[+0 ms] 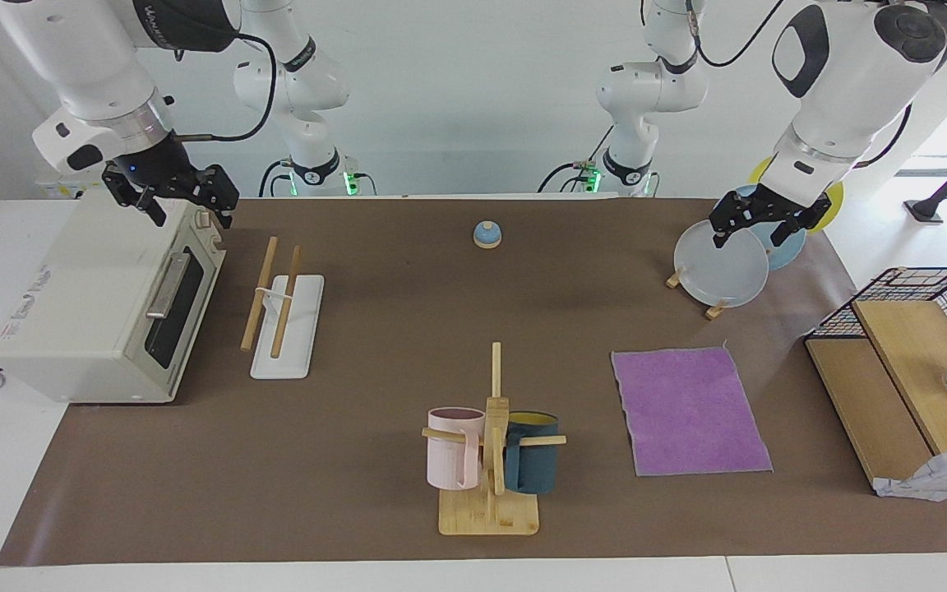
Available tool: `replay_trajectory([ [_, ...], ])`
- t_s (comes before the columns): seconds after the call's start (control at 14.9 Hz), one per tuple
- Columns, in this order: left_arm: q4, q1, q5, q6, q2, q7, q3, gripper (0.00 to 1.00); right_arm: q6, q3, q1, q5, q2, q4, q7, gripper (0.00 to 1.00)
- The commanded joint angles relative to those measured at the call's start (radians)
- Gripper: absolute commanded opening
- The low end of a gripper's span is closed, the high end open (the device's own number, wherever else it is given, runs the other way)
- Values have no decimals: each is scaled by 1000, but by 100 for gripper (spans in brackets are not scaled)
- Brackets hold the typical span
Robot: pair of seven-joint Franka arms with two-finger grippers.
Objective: Fold towel and hang on rack
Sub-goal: 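Move the left gripper toward the purple towel's nearest edge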
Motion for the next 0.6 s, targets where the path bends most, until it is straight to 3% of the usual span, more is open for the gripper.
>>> replay_trajectory([
  [0.0,-10,-6,10,11,-11,13,2,100,10,5,-12,10,-11,-12,-18,100],
  [0.54,-90,15,-44,93,-30,1,11,100,10,5,-12,8,-11,-12,-18,100],
])
